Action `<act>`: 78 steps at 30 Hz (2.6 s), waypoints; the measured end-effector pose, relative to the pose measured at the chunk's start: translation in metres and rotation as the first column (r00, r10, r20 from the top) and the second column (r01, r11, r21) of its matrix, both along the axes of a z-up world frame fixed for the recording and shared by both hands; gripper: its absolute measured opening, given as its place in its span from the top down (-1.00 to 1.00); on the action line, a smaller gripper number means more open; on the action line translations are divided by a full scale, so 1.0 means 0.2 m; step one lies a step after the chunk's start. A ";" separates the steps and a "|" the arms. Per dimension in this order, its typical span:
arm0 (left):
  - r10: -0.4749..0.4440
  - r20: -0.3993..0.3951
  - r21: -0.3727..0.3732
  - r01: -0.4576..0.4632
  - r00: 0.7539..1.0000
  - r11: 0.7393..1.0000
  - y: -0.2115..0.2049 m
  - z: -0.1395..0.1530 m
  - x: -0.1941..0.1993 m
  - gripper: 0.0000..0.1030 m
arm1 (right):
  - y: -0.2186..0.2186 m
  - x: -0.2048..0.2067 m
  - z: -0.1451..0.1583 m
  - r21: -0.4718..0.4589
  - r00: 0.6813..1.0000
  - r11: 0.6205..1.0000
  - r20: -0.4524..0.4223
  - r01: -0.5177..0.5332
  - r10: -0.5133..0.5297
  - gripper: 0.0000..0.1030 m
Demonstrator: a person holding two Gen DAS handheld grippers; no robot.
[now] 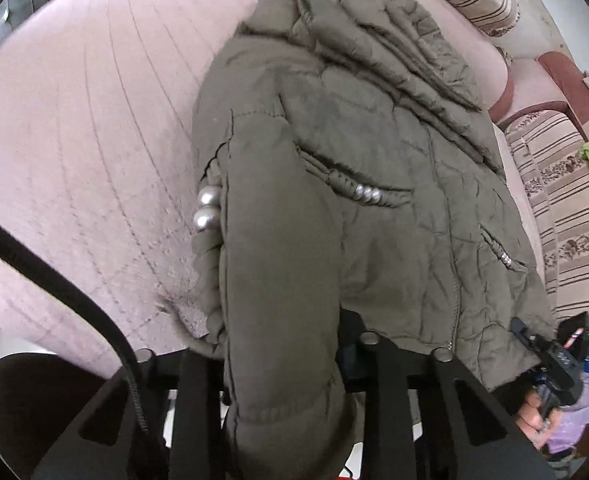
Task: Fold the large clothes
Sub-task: 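Close both tools on the coat hem and lift it, then fold the held hem over toward the hood and open both tools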
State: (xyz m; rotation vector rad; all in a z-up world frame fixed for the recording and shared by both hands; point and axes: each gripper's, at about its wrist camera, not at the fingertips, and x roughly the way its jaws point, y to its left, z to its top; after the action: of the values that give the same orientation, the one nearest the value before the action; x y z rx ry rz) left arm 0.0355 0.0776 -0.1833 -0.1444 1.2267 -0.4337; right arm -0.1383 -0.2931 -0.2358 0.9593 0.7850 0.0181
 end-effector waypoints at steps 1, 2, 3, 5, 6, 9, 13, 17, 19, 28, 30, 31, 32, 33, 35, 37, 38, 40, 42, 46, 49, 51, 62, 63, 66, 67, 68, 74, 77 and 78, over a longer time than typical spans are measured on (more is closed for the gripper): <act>-0.001 0.018 0.008 0.001 1.000 1.000 0.00 0.03 -0.03 0.55 | 0.01 -0.01 0.04 -0.012 1.000 1.000 0.017 -0.002 0.002 0.40; -0.001 0.025 0.010 0.001 1.000 1.000 0.00 0.05 -0.05 0.56 | 0.01 -0.03 0.07 -0.020 1.000 1.000 0.030 -0.006 0.006 0.42; -0.001 0.033 0.011 0.001 0.999 1.000 0.00 0.08 -0.08 0.58 | 0.02 -0.05 0.11 -0.032 0.999 0.999 0.044 -0.011 0.012 0.42; 0.001 0.045 0.005 -0.001 0.999 1.000 0.03 0.13 -0.13 0.59 | 0.04 -0.09 0.17 -0.058 0.998 0.998 0.065 -0.023 0.027 0.44; 0.005 0.051 -0.002 -0.005 0.999 1.000 0.04 0.15 -0.15 0.60 | 0.05 -0.11 0.19 -0.066 0.997 0.997 0.068 -0.030 0.034 0.44; 0.023 0.066 -0.024 -0.021 0.998 0.999 0.08 0.20 -0.17 0.62 | 0.10 -0.18 0.23 -0.107 0.996 0.993 0.063 -0.053 0.060 0.45; 0.024 0.063 -0.046 -0.021 0.998 0.999 0.14 0.22 -0.22 0.62 | 0.13 -0.27 0.24 -0.114 0.995 0.991 0.055 -0.072 0.079 0.45; 0.031 0.052 -0.034 -0.029 0.998 0.999 0.15 0.20 -0.23 0.62 | 0.15 -0.28 0.25 -0.120 0.995 0.989 0.038 -0.083 0.088 0.45; 0.038 0.060 -0.030 -0.036 0.998 0.999 0.15 0.24 -0.21 0.64 | 0.15 -0.26 0.28 -0.135 0.995 0.987 0.037 -0.087 0.093 0.45; 0.068 0.170 -0.060 -0.058 0.983 0.996 0.01 0.53 0.00 0.66 | 0.12 -0.05 0.60 -0.228 0.984 0.970 0.133 -0.089 0.121 0.45; 0.074 0.203 -0.060 -0.063 0.976 0.996 -0.03 0.60 0.08 0.66 | 0.09 0.04 0.68 -0.245 0.981 0.966 0.153 -0.078 0.118 0.45; 0.079 0.219 -0.057 -0.068 0.973 0.996 -0.05 0.63 0.11 0.66 | 0.07 0.09 0.71 -0.257 0.980 0.964 0.162 -0.070 0.114 0.45; 0.084 0.228 -0.057 -0.073 0.970 0.996 -0.05 0.64 0.13 0.66 | 0.06 0.14 0.74 -0.270 0.980 0.961 0.169 -0.061 0.109 0.45; 0.090 0.238 -0.060 -0.078 0.967 0.995 -0.08 0.67 0.19 0.66 | 0.05 0.18 0.77 -0.280 0.980 0.959 0.171 -0.054 0.106 0.45; 0.104 0.246 -0.065 -0.091 0.964 0.994 -0.11 0.71 0.28 0.66 | 0.02 0.30 0.82 -0.303 0.980 0.952 0.174 -0.039 0.095 0.45; 0.115 0.256 -0.060 -0.103 0.960 0.993 -0.15 0.73 0.37 0.66 | 0.00 0.40 0.85 -0.332 0.982 0.943 0.167 -0.024 0.083 0.45; 0.121 0.262 -0.053 -0.110 0.958 0.992 -0.17 0.73 0.43 0.66 | -0.01 0.44 0.86 -0.343 0.984 0.939 0.163 -0.016 0.076 0.45; 0.129 0.263 -0.044 -0.122 0.956 0.992 -0.21 0.73 0.51 0.65 | -0.05 0.55 0.88 -0.359 0.986 0.933 0.157 0.003 0.057 0.45; 0.136 0.264 -0.029 -0.133 0.955 0.991 -0.26 0.73 0.62 0.65 | -0.10 0.66 0.89 -0.364 0.988 0.931 0.147 0.019 0.037 0.45; 0.132 0.264 0.040 -0.148 0.956 0.988 -0.39 0.68 0.82 0.65 | -0.19 0.88 0.87 -0.379 0.994 0.925 0.112 0.043 0.000 0.44; 0.135 0.247 0.077 -0.158 0.959 0.984 -0.48 0.63 0.97 0.65 | -0.24 1.04 0.82 -0.379 0.997 0.924 0.078 0.052 -0.025 0.44; 0.149 0.222 0.087 -0.172 0.964 0.981 -0.53 0.59 1.08 0.65 | -0.28 1.15 0.78 -0.383 0.997 0.921 0.054 0.064 -0.047 0.43; 0.181 0.170 0.222 -0.216 0.969 0.951 -0.75 0.32 1.57 0.60 | -0.53 1.62 0.51 -0.391 0.987 0.914 -0.068 0.108 -0.146 0.40; 0.183 0.171 0.229 -0.219 0.968 0.948 -0.76 0.30 1.59 0.58 | -0.55 1.64 0.50 -0.390 0.985 0.914 -0.073 0.114 -0.154 0.39; 0.205 0.148 0.223 -0.235 0.967 0.946 -0.77 0.27 1.64 0.55 | -0.60 1.71 0.43 -0.358 0.977 0.924 -0.108 0.132 -0.181 0.35; 0.214 0.132 0.206 -0.238 0.968 0.949 -0.76 0.27 1.65 0.53 | -0.61 1.71 0.42 -0.349 0.975 0.927 -0.115 0.137 -0.188 0.35; 0.224 0.117 0.198 -0.244 0.967 0.949 -0.75 0.28 1.66 0.51 | -0.62 1.71 0.42 -0.344 0.974 0.928 -0.118 0.141 -0.192 0.34; 0.204 0.087 -0.011 -0.204 0.975 0.979 -0.61 0.49 1.55 0.03 | -0.61 1.59 0.56 -0.317 0.985 0.936 -0.037 0.151 -0.171 -0.08; 0.200 0.069 -0.134 -0.190 0.977 0.973 -0.53 0.61 1.50 -0.10 | -0.60 1.53 0.66 -0.283 0.983 0.941 0.017 0.182 -0.185 -0.36; 0.193 0.067 -0.169 -0.179 0.979 0.969 -0.51 0.66 1.48 -0.15 | -0.59 1.51 0.69 -0.277 0.982 0.942 0.028 0.189 -0.189 -0.39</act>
State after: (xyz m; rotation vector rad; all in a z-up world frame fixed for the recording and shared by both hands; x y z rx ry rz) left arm 0.3309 -0.0236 -0.0504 -0.3747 1.0843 -0.3715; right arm 0.1647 -0.4114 -0.0983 0.7616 0.6704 -0.2537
